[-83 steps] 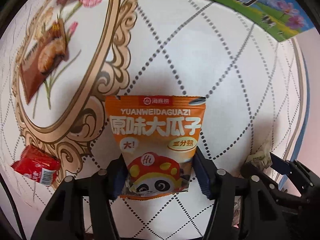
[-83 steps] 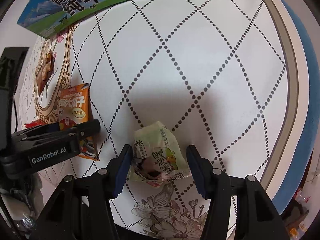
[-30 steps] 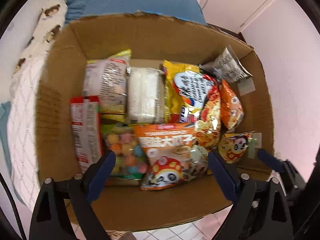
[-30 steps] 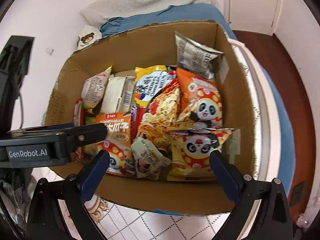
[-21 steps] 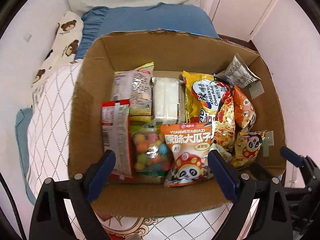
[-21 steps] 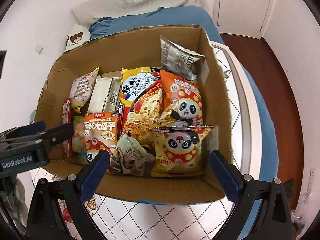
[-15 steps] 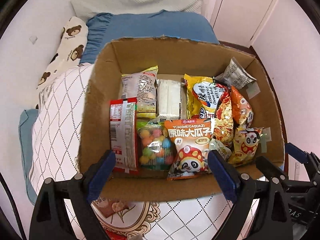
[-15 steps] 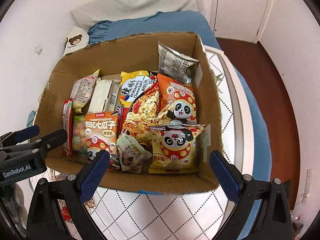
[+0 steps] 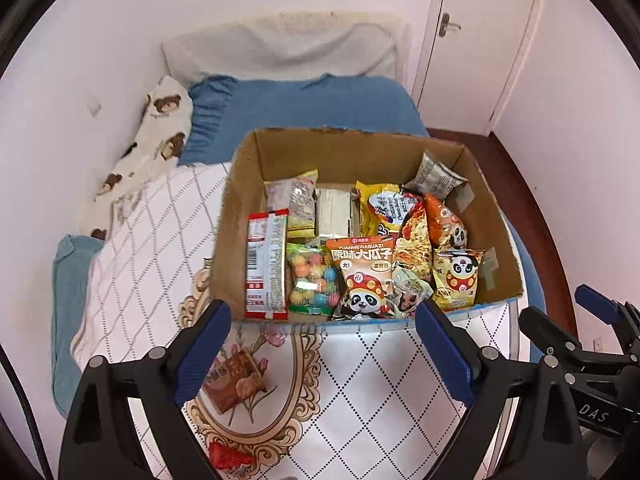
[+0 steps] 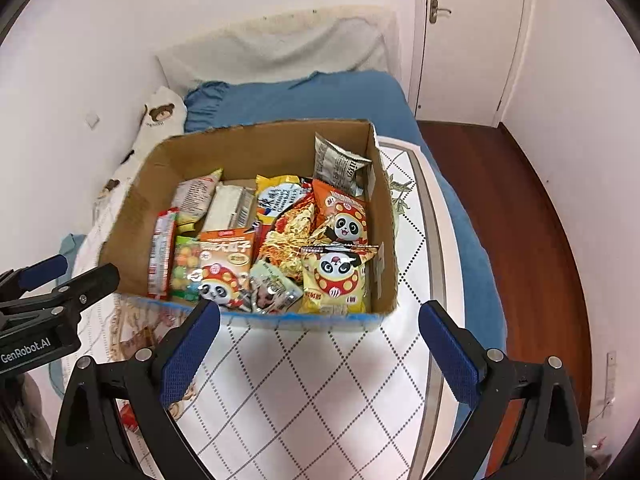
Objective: Organize snacks
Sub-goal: 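Carry both bags into the box and open both tools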
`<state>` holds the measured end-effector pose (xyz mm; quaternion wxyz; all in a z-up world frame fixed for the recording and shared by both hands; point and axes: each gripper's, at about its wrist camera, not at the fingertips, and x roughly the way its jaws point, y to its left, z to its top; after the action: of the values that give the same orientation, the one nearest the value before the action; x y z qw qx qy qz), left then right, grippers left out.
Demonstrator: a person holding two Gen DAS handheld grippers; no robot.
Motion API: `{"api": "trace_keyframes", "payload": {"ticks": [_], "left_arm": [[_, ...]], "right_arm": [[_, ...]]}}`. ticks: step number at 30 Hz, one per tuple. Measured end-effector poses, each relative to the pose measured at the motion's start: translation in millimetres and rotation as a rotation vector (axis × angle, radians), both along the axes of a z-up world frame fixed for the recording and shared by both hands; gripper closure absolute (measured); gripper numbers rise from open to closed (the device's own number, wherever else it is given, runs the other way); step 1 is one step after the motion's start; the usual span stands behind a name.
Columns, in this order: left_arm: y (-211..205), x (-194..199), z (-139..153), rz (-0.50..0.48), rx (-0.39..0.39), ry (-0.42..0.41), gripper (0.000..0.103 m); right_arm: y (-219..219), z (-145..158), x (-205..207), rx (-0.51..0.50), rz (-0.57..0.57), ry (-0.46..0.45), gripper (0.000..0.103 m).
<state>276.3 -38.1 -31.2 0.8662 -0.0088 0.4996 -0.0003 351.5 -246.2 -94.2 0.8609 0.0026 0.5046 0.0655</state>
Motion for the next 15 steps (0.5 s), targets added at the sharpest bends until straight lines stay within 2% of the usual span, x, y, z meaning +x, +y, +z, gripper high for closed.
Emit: {"api": "trace_keyframes", "payload": {"ticks": [10,15], "left_arm": [[-2,-55,33,-0.002,-0.002,-0.091,0.009],[-4,-74,50,-0.003,-0.008,-0.134,0.009]], "right_arm": [[-4,53,-61,0.003,0.008,-0.134,0.002],[-5,69,-79,0.01,0.002,-0.18,0.002]]}}
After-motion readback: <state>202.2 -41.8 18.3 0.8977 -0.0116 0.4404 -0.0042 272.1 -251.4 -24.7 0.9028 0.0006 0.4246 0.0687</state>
